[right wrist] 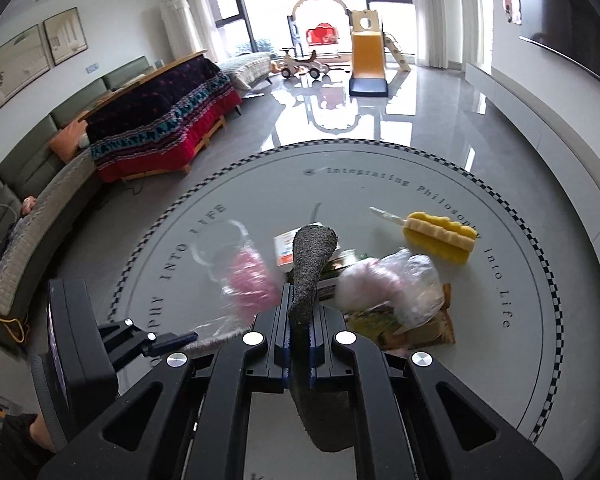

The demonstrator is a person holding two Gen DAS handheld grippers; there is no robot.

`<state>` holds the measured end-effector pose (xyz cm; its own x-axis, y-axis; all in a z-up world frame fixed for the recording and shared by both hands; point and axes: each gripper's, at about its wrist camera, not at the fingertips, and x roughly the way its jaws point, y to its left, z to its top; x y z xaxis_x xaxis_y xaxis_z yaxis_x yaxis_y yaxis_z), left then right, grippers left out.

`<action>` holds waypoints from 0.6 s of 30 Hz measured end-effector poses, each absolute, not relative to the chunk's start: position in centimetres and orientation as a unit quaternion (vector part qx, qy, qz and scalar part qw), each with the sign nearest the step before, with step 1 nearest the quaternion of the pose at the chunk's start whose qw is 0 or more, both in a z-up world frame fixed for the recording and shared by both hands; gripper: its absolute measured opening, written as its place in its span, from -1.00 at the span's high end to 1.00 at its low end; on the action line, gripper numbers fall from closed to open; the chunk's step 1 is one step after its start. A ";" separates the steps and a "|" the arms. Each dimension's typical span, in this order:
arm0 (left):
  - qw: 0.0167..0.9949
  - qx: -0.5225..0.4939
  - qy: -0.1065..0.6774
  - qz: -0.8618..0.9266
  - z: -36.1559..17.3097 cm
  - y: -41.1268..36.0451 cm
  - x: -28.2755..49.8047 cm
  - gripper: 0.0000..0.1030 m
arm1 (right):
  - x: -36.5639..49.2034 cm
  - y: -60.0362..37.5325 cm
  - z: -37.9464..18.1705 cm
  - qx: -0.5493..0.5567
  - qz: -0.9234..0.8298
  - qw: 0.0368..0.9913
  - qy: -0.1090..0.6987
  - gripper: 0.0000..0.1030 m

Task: Collect trash
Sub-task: 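Grasp the silver snack bar wrapper with the left tool while the right tool grasps the grey felt cloth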

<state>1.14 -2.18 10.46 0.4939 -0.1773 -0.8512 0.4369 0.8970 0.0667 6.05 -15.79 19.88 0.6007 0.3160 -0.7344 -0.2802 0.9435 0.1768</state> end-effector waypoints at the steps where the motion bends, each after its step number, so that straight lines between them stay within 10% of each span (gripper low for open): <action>1: 0.855 0.138 0.466 -0.179 10.7 -2.1 0.2 0.16 | 5.6 -15.6 20.0 0.021 0.170 0.894 0.413 0.87; 18: 0.867 0.066 0.468 -0.155 10.4 4.1 -8.6 0.18 | -4.2 -8.5 21.8 0.003 0.240 0.890 0.388 0.87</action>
